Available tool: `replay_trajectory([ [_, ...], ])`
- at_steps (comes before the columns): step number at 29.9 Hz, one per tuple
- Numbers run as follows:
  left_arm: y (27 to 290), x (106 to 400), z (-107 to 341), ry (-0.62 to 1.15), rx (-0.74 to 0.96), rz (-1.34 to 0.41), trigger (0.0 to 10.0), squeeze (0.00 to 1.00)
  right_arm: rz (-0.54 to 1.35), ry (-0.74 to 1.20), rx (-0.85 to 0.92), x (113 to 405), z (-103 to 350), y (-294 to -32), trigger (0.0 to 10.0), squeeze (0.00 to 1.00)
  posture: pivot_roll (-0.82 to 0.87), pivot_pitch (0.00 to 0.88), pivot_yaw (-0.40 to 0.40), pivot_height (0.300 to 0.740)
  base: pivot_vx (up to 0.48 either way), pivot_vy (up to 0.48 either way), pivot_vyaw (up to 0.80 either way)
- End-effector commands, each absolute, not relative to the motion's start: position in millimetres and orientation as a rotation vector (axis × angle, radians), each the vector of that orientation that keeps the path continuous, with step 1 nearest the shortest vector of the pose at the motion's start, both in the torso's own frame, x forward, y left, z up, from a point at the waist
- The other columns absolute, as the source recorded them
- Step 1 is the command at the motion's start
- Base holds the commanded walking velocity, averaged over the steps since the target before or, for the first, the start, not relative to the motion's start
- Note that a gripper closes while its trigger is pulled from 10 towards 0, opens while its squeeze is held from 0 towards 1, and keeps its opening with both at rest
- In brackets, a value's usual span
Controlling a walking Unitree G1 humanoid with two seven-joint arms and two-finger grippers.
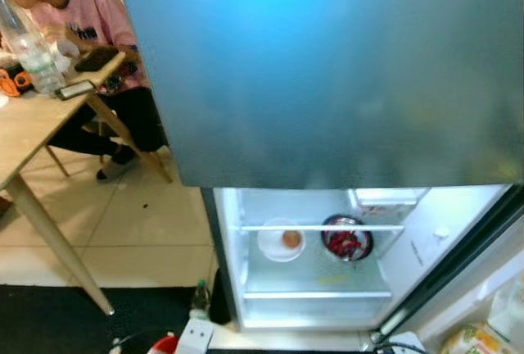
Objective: Restocking fridge
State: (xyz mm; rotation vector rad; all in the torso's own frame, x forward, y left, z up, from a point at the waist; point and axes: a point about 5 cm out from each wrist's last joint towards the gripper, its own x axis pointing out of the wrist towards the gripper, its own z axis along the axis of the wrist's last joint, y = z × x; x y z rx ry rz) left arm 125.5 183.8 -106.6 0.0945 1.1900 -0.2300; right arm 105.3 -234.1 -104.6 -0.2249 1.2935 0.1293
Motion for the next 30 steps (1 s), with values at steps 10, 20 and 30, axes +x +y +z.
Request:
replay_trajectory([
  [10, 181, 114, -110, 1.230, 0.110, -0.254, 10.0, 0.00, 0.126, 1.268, -0.232, 111, -102, -238, 10.0, 0.00, -0.06, 0.000, 0.016, 0.740, 0.000, 0.000, 0.00],
  [20, 176, 120, -109, 1.208, 0.151, -0.331, 10.0, 0.00, 0.140, 1.248, -0.253, 117, -100, -237, 10.0, 0.00, -0.06, 0.000, 0.018, 0.740, 0.000, -0.046, 0.00],
  [30, 161, 154, -97, 1.086, 0.237, -0.434, 10.0, 0.00, 0.149, 1.199, -0.262, 133, -96, -234, 10.0, 0.00, -0.06, 0.000, 0.018, 0.740, 0.000, -0.139, 0.00],
])
